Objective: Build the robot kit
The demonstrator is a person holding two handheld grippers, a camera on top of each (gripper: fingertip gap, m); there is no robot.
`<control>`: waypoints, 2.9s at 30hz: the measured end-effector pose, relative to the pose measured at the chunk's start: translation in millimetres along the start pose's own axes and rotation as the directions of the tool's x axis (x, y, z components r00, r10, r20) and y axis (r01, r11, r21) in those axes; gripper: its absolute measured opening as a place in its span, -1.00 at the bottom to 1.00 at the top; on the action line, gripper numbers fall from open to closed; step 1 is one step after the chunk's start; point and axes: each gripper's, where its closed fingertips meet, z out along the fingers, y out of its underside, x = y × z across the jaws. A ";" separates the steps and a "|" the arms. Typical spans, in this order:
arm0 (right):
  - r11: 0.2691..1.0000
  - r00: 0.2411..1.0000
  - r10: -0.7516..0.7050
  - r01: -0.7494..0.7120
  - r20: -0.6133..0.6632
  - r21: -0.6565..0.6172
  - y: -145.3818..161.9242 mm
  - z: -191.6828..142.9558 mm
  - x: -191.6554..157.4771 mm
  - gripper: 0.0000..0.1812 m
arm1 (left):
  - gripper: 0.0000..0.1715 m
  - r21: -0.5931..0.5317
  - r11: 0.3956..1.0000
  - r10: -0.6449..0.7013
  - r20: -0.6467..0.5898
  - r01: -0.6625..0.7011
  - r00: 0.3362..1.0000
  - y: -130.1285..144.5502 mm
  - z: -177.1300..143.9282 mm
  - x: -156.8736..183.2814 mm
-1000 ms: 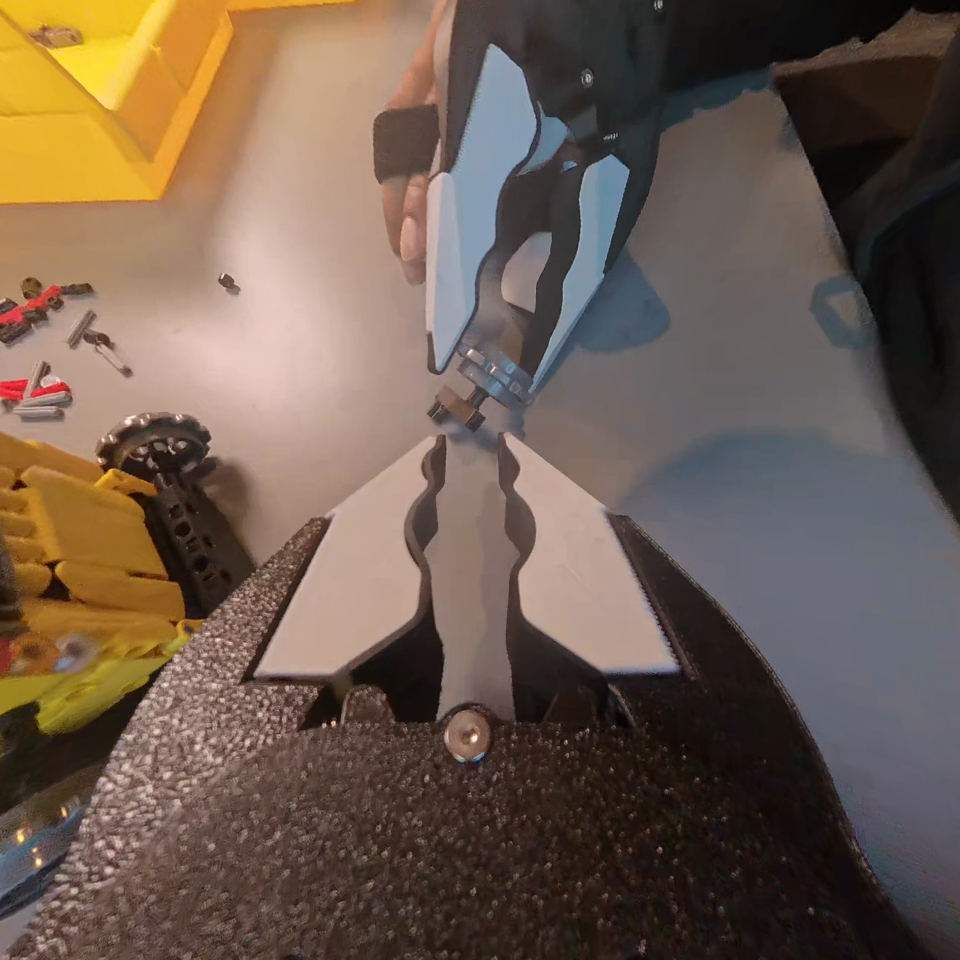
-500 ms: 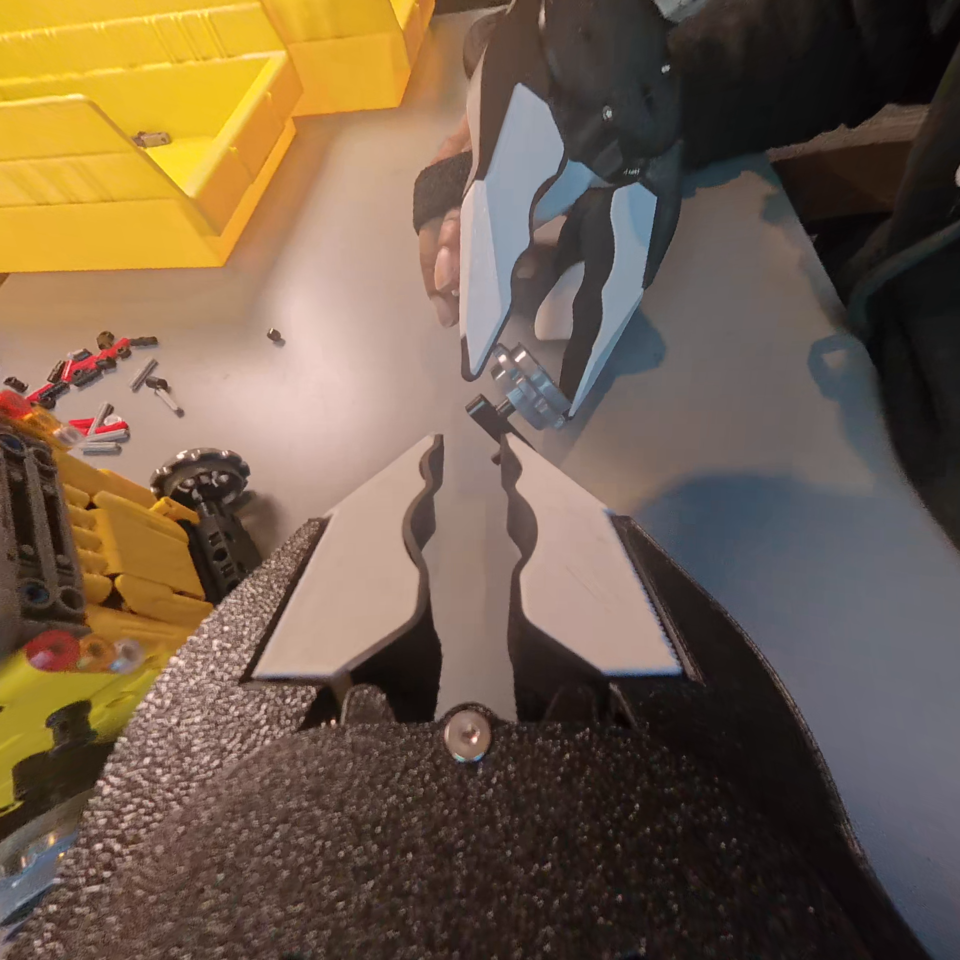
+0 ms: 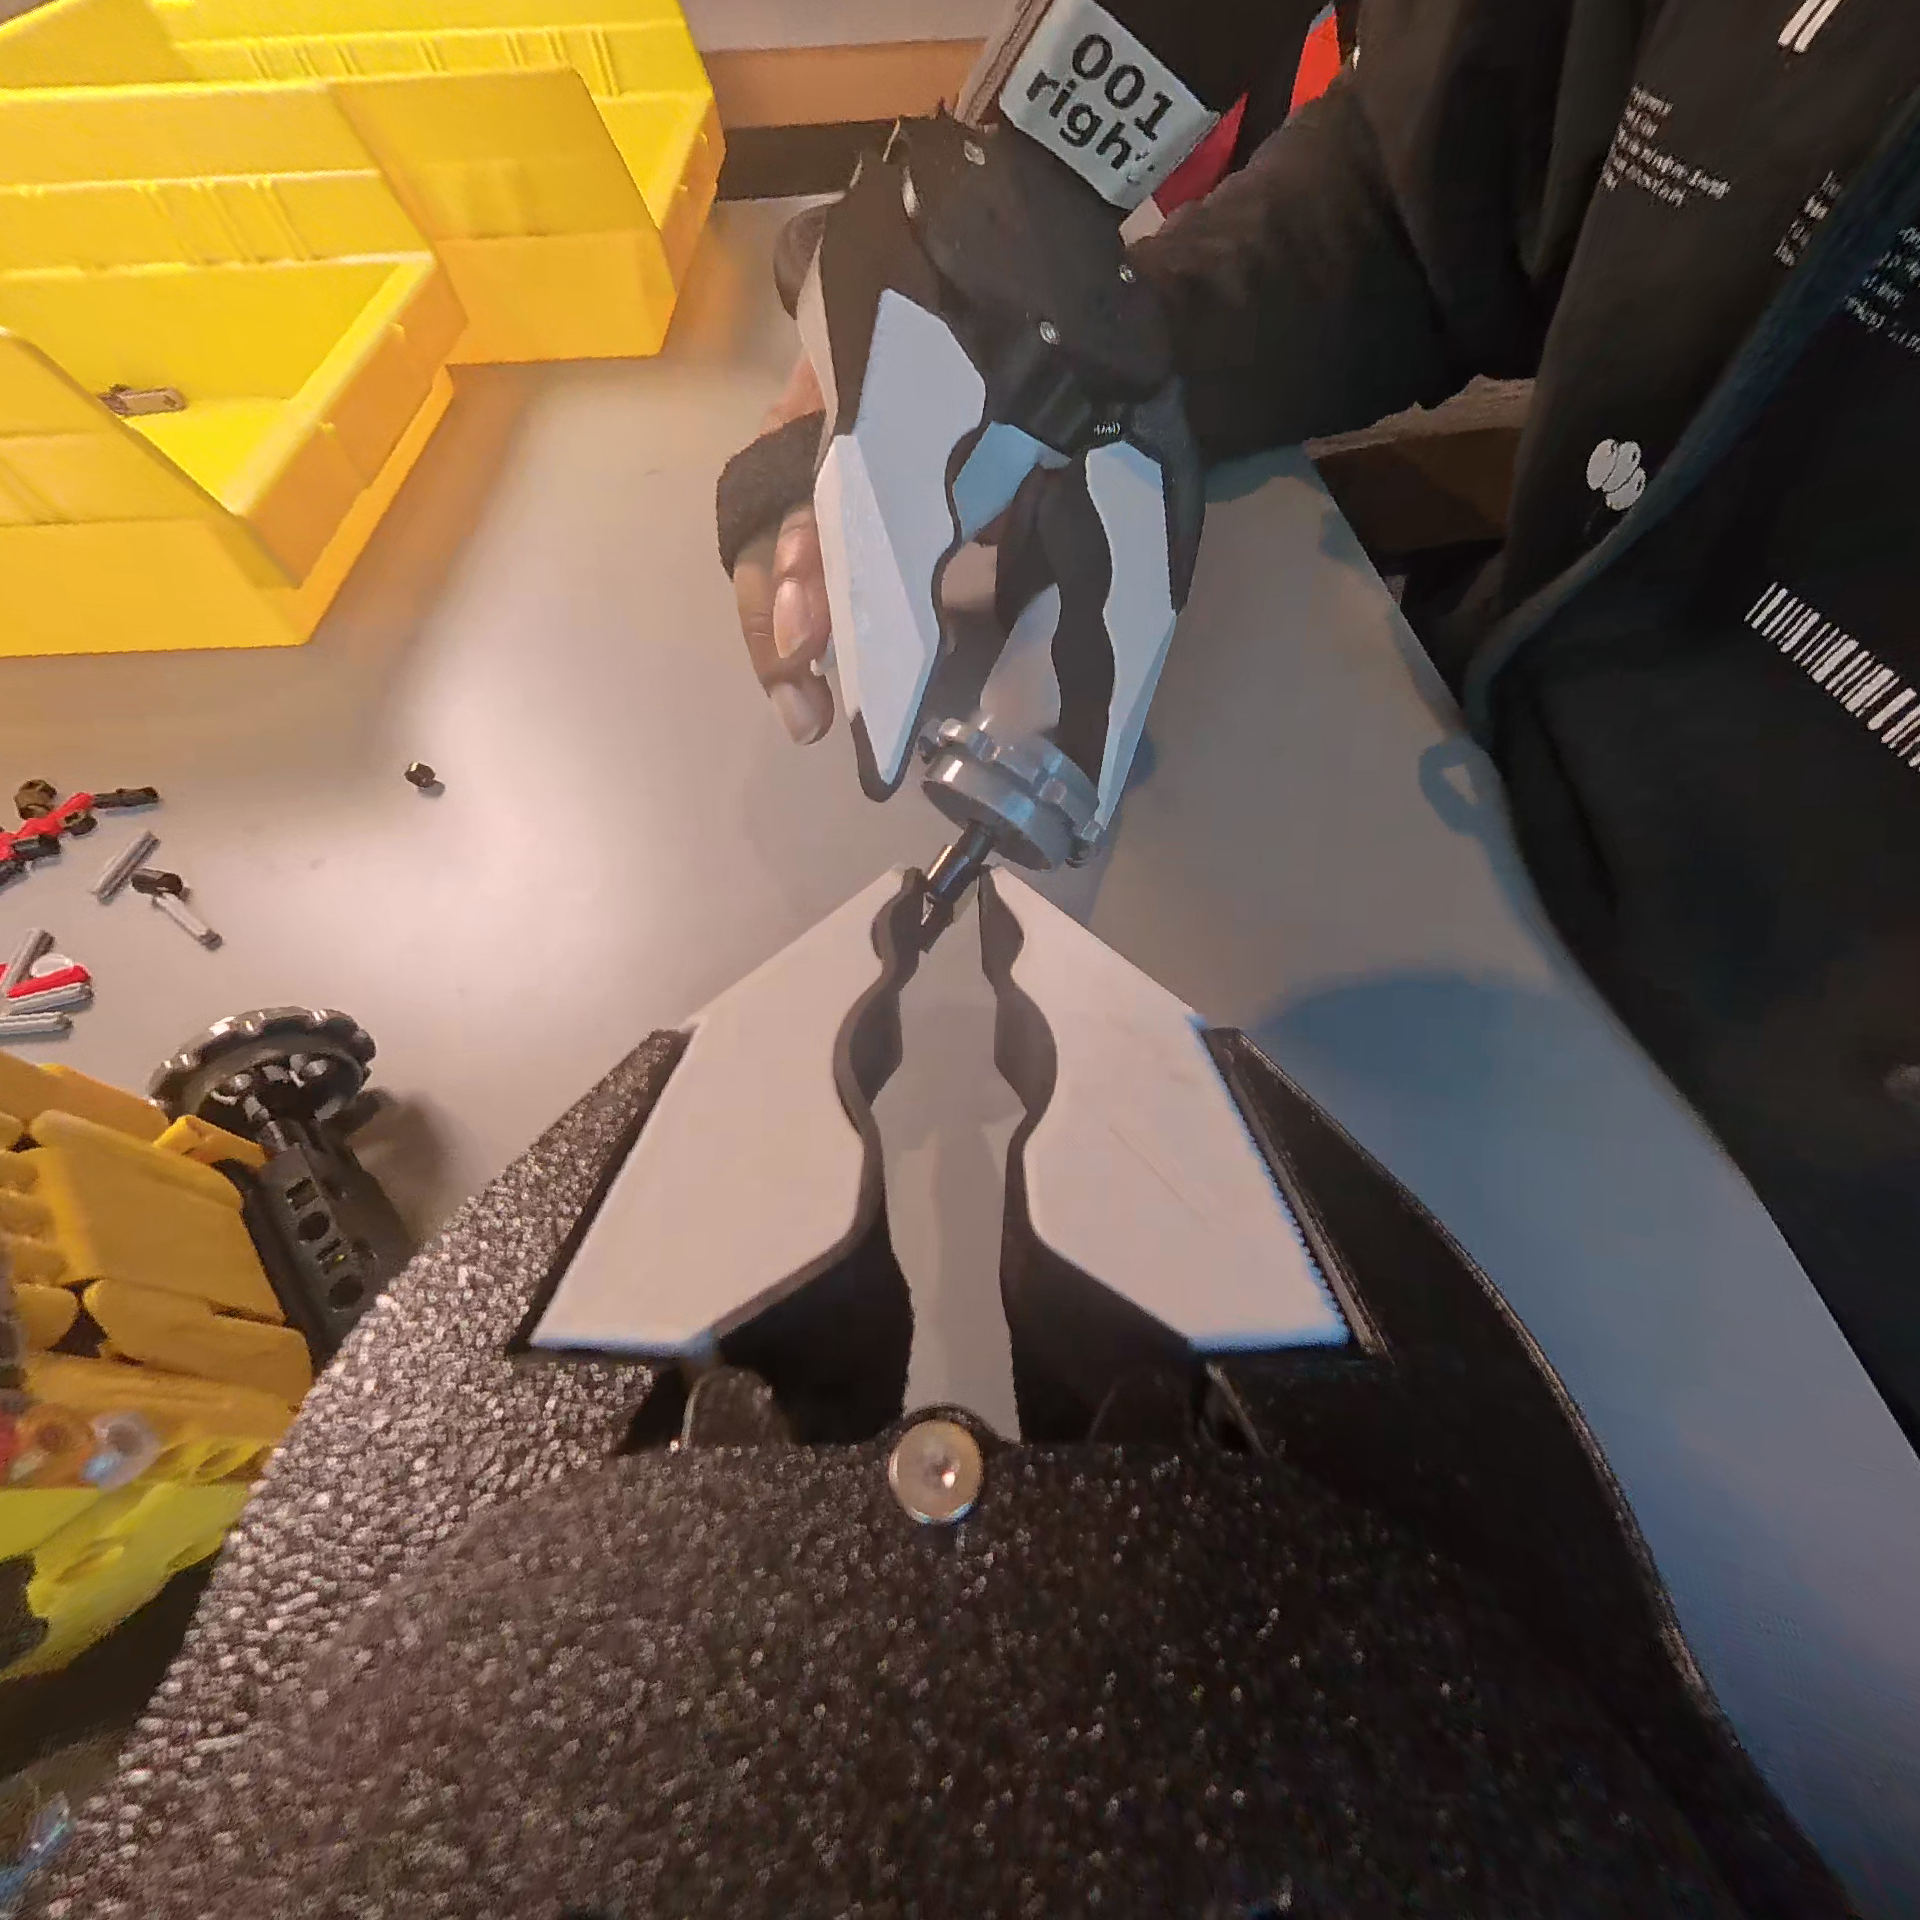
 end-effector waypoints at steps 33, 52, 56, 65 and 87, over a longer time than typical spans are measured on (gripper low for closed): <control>0.708 0.824 0.567 -0.486 0.003 -0.512 91.1 33.8 81.5 -0.56 | -0.91 0.104 0.994 0.034 0.098 -0.044 0.995 -19.1 -37.1 -13.8; 0.857 0.888 0.347 -0.171 0.301 -0.485 -6.5 -1.1 -28.2 -0.47 | -0.91 0.092 0.995 0.027 -0.037 -0.023 0.999 -14.1 -71.3 9.5; 0.851 0.910 0.056 0.172 0.411 -0.497 -21.2 -10.3 52.7 0.02 | -0.91 0.099 0.995 0.037 -0.045 -0.032 0.998 -16.7 -73.9 12.6; 0.660 0.607 0.044 0.579 0.793 -0.479 26.6 55.3 58.5 0.42 | -0.92 0.159 0.987 0.043 -0.081 -0.030 0.996 -25.5 -80.6 20.9; 0.455 0.878 0.472 -0.171 0.074 -0.874 65.2 -8.0 84.6 0.34 | -0.91 0.139 0.990 0.046 -0.118 -0.029 0.992 -24.6 -51.3 26.0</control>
